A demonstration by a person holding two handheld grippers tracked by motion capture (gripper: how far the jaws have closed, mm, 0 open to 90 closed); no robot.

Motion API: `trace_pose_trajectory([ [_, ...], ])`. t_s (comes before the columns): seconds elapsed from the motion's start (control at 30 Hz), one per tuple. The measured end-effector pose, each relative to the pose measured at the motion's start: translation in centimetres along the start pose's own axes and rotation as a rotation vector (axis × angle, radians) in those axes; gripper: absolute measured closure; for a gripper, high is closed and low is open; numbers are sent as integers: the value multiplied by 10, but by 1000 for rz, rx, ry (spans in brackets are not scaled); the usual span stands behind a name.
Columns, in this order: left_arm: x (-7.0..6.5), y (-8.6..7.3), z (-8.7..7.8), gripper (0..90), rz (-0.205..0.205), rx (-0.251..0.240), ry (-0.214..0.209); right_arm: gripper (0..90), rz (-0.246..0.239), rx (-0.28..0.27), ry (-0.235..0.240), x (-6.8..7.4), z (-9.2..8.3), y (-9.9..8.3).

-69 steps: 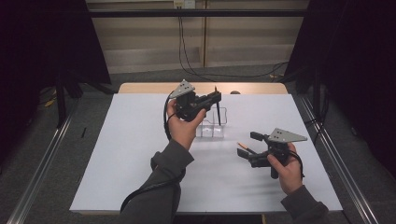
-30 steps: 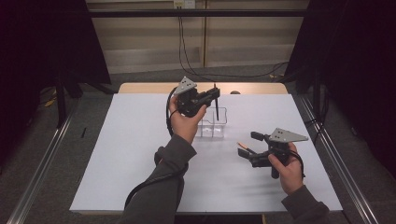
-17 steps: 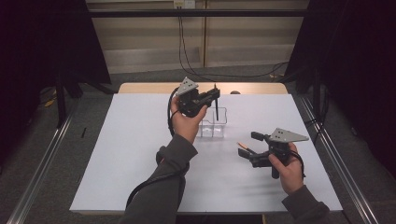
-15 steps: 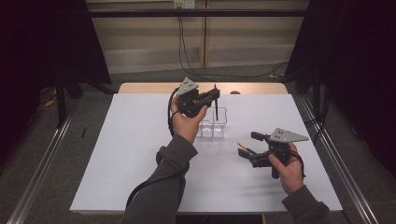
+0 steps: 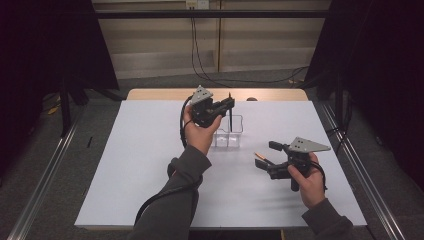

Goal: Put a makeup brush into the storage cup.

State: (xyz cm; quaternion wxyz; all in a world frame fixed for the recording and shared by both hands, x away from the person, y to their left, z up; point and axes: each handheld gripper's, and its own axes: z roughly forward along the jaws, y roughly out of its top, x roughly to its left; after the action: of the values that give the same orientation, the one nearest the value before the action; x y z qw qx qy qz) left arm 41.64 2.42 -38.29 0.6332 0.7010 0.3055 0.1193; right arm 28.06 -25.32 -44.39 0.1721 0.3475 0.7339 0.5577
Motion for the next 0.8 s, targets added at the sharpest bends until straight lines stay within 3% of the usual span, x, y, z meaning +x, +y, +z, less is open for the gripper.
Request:
trace_pose_trajectory([
  [0.07,1,-1,-1,837,15,16,15,93,1,0,-1,0,0,0],
  [0.13,-1,-4,-1,837,-4,0,17,93,0,1,-1,0,0,0],
  [0.8,-2,-17,1,837,-8,9,9,93,1,2,-2,1,1,0],
])
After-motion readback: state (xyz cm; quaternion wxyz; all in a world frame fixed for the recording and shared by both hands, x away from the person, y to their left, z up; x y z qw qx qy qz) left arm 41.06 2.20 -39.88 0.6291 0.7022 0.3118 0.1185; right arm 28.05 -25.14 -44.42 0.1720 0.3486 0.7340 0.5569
